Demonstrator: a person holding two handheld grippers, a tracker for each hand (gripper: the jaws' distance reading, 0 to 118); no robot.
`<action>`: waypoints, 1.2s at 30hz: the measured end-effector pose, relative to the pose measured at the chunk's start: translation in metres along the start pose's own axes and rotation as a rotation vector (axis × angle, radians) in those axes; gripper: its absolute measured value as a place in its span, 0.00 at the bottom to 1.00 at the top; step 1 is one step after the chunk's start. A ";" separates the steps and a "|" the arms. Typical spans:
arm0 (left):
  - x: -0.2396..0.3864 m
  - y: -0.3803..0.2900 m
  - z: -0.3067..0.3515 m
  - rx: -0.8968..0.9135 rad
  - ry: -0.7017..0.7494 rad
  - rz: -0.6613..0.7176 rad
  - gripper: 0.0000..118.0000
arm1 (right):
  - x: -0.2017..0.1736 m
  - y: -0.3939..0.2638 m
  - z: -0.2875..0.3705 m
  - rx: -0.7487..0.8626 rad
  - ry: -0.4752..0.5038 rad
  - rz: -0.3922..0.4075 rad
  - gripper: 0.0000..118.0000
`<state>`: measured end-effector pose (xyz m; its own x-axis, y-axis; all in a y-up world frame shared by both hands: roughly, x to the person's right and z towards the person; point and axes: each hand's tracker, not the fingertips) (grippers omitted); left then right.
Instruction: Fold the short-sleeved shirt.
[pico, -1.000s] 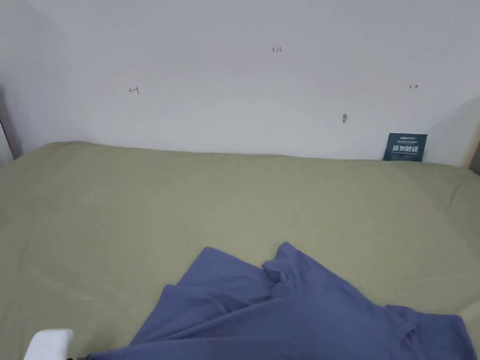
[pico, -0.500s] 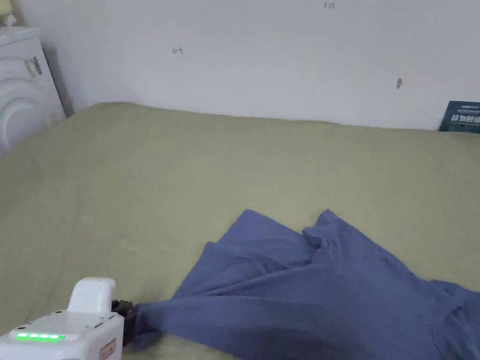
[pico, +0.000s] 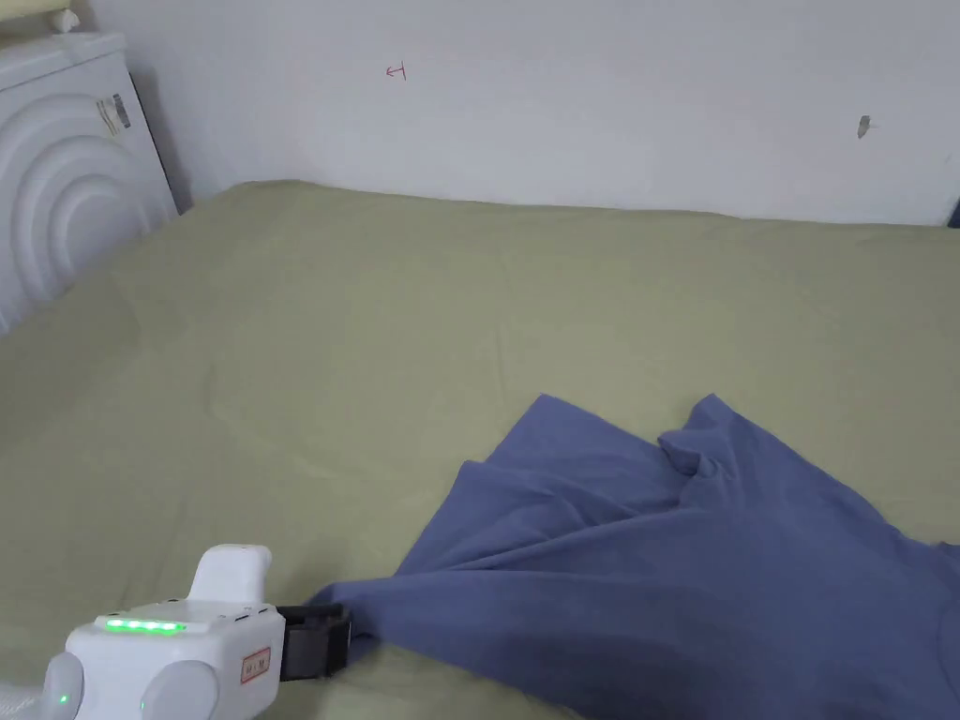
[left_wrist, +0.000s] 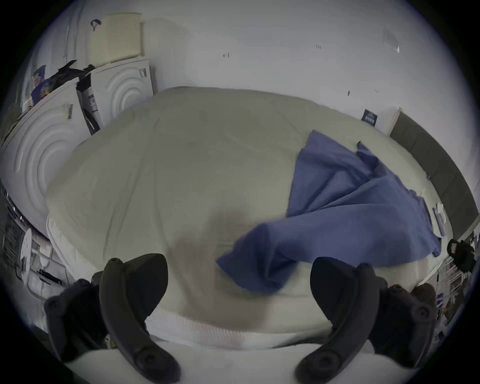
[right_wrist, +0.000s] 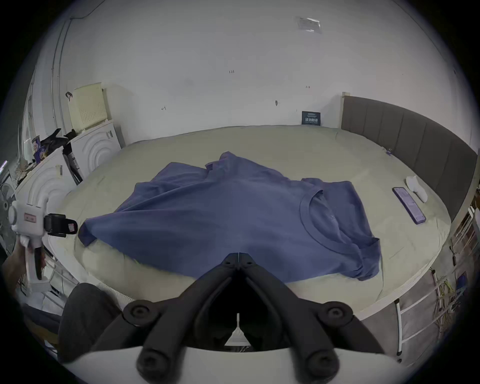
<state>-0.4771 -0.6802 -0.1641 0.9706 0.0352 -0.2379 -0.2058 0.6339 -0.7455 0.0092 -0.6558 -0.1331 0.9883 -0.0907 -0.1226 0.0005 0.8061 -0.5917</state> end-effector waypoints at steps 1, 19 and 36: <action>-0.002 0.003 -0.012 -0.034 -0.003 -0.012 0.97 | 0.000 -0.001 -0.002 -0.005 -0.001 0.000 0.00; 0.013 0.003 -0.047 -0.061 -0.082 -0.016 0.04 | 0.032 0.083 -0.124 -0.066 -0.044 0.097 0.00; 0.014 0.008 -0.047 -0.086 -0.082 0.001 0.04 | 0.066 0.181 -0.347 -0.416 -0.109 0.316 0.93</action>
<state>-0.4709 -0.7113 -0.2023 0.9767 0.1009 -0.1894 -0.2129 0.5657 -0.7966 0.0219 -0.7189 -0.5242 0.9405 0.1980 -0.2760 -0.3386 0.4823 -0.8079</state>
